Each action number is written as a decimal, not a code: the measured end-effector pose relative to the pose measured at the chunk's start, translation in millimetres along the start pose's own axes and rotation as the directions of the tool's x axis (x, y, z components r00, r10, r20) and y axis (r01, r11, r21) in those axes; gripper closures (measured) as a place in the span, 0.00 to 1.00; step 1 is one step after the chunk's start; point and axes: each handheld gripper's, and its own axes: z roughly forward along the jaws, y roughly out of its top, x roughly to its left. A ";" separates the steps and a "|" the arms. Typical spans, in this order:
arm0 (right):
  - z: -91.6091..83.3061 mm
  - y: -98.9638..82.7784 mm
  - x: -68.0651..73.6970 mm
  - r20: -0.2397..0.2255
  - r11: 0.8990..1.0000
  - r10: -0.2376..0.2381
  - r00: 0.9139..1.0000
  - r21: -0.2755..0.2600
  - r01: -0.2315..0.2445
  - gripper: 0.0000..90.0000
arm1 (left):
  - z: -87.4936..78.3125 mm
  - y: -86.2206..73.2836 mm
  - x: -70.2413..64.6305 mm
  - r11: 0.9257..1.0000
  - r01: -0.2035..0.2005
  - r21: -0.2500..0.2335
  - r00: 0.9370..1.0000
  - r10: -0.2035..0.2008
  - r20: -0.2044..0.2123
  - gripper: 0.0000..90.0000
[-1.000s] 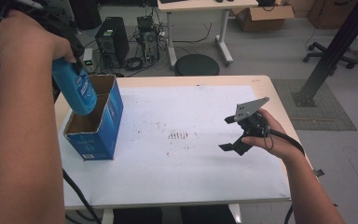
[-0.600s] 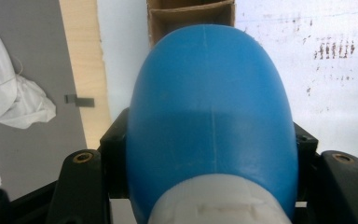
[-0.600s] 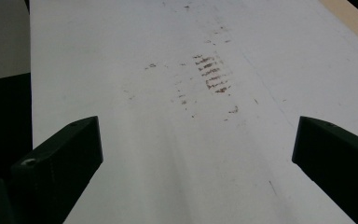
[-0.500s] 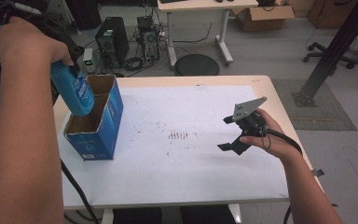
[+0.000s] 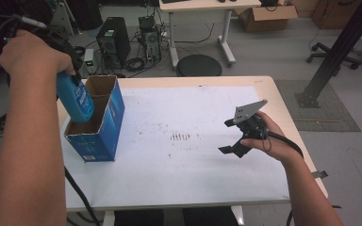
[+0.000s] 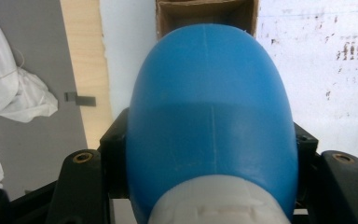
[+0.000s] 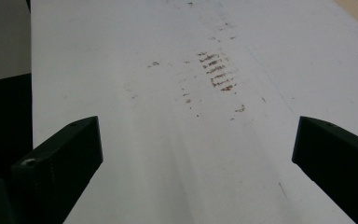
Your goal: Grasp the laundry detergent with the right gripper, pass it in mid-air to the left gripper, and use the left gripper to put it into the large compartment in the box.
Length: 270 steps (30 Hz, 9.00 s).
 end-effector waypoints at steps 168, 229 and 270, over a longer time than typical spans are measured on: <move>-4.6 0.3 11.3 -0.018 0.999 -0.013 1.000 -0.042 0.012 0.02 | 101.7 -14.7 -16.6 0.992 -0.124 0.010 0.992 0.124 0.013 0.16; -59.6 95.8 20.5 -0.086 0.929 -0.211 0.974 0.291 0.227 0.03 | 43.1 -81.6 -187.5 0.468 -0.884 0.004 0.467 0.883 -0.051 0.00; -47.7 81.6 4.9 -0.139 0.891 -0.175 0.975 0.399 0.217 0.04 | 55.9 -85.5 -204.8 0.268 -0.964 0.001 0.267 0.963 -0.019 0.00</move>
